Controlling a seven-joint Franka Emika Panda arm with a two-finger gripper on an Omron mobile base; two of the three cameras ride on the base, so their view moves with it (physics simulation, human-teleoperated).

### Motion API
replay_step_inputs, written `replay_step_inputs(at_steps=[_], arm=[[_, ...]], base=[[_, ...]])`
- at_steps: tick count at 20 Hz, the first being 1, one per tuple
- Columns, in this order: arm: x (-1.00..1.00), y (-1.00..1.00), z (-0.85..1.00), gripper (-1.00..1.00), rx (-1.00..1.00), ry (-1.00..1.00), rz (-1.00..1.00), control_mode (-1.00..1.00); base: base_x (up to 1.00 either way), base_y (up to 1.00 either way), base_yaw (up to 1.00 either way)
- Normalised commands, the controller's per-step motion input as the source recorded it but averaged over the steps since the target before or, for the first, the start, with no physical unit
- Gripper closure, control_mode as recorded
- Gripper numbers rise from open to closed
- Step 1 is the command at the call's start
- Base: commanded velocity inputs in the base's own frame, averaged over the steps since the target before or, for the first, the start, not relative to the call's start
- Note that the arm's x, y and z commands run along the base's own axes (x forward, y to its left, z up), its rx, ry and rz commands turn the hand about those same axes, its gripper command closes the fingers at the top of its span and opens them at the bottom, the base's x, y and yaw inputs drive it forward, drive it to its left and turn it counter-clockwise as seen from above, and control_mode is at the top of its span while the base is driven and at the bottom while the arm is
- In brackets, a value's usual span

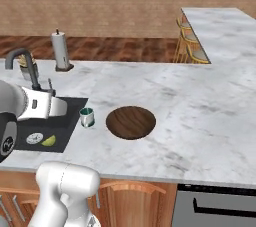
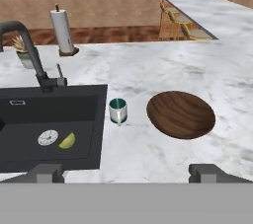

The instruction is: Clear the mugs and bowl far away from the sink.

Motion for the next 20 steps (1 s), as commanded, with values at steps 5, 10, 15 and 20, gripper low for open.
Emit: replay_step_inputs(at_steps=[5,10,15,20], arm=[[0.03,0.02,-0.20,-1.00,0.01,0.11,0.02,-1.00],[0.21,0.00,-0.28,-1.00,0.00,0.18,0.06,-1.00],[0.25,0.02,-0.06,-1.00,0.00,0.02,0.03,-1.00],[0.26,0.12,-0.14,-1.00,0.00,0.00,-0.01,-1.00]], base=[[0.00,0.00,0.00],[0.00,0.00,0.00],[0.00,0.00,0.00],[0.00,0.00,0.00]])
